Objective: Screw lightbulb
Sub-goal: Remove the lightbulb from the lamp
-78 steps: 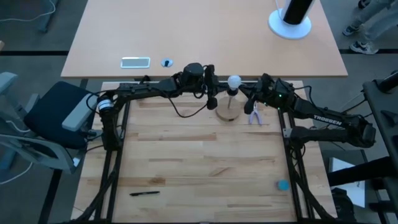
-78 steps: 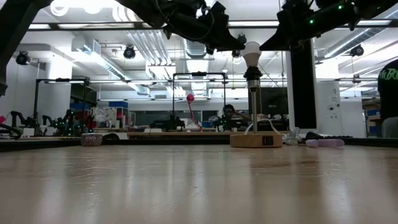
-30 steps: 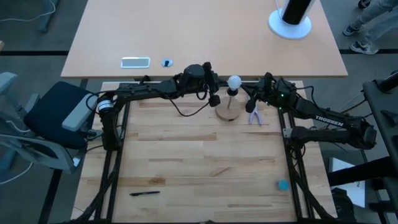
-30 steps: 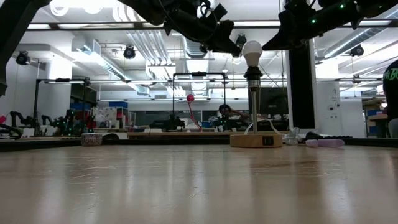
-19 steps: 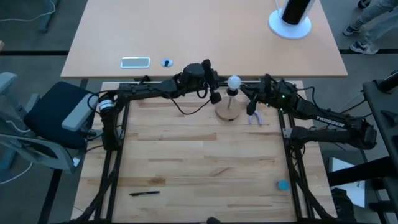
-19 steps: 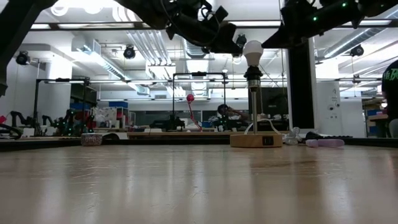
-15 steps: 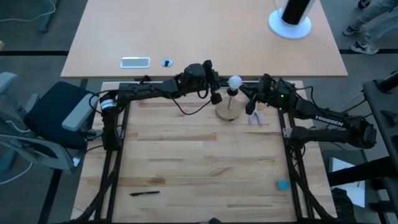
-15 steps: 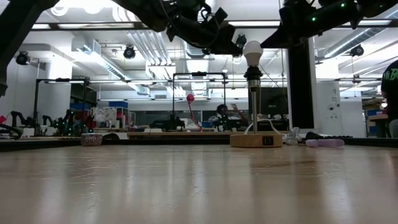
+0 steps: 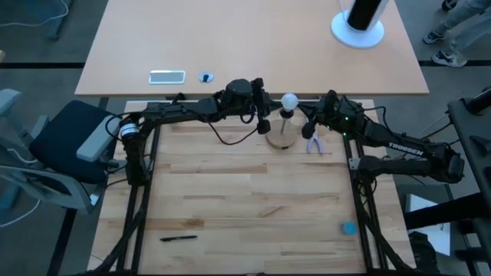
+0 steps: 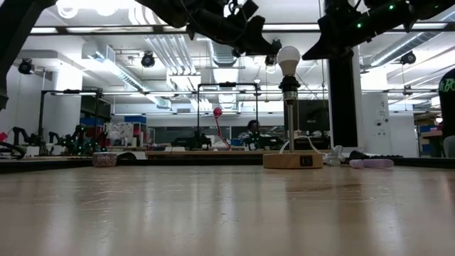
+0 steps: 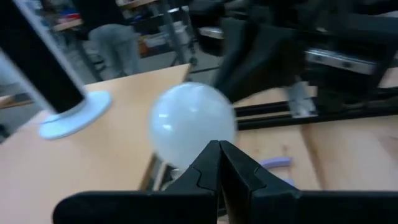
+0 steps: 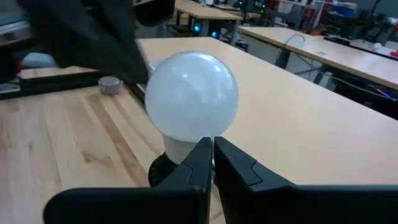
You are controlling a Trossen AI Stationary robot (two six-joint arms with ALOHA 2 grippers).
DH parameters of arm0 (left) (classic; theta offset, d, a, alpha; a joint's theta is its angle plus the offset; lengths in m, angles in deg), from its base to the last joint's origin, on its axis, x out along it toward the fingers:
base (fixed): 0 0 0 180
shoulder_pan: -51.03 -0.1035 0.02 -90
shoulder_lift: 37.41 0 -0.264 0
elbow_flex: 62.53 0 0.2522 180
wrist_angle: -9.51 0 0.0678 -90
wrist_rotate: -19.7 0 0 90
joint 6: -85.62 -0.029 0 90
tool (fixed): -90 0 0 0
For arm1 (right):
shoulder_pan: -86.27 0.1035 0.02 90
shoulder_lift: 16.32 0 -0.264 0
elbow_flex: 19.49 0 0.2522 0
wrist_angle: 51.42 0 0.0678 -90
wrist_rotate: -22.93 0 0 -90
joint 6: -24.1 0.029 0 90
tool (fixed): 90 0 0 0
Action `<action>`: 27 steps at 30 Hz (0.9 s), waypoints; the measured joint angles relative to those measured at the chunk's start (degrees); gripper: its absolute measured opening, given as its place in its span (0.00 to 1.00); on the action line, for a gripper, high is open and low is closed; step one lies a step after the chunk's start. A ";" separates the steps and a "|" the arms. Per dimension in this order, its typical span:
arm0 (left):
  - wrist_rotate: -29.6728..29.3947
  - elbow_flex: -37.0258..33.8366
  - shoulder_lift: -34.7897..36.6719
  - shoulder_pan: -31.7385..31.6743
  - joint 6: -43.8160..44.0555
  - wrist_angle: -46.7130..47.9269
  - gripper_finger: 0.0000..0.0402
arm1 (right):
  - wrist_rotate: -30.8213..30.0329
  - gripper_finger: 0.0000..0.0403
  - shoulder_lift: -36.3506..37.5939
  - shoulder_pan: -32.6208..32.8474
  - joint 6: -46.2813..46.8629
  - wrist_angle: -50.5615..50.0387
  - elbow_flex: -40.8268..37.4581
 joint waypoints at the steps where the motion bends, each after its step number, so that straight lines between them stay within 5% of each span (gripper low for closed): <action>1: -1.16 0.00 0.22 -0.02 0.00 0.25 0.00 | 0.04 0.03 0.34 0.03 -0.04 -0.32 -0.02; 9: -9.07 0.02 -0.40 -0.96 -1.08 -3.19 0.00 | 5.39 0.03 1.55 0.03 0.33 0.53 -0.02; 27: 6.58 0.02 -1.98 0.10 0.36 -3.44 0.00 | -0.47 0.03 -1.51 -0.50 -0.32 2.94 0.00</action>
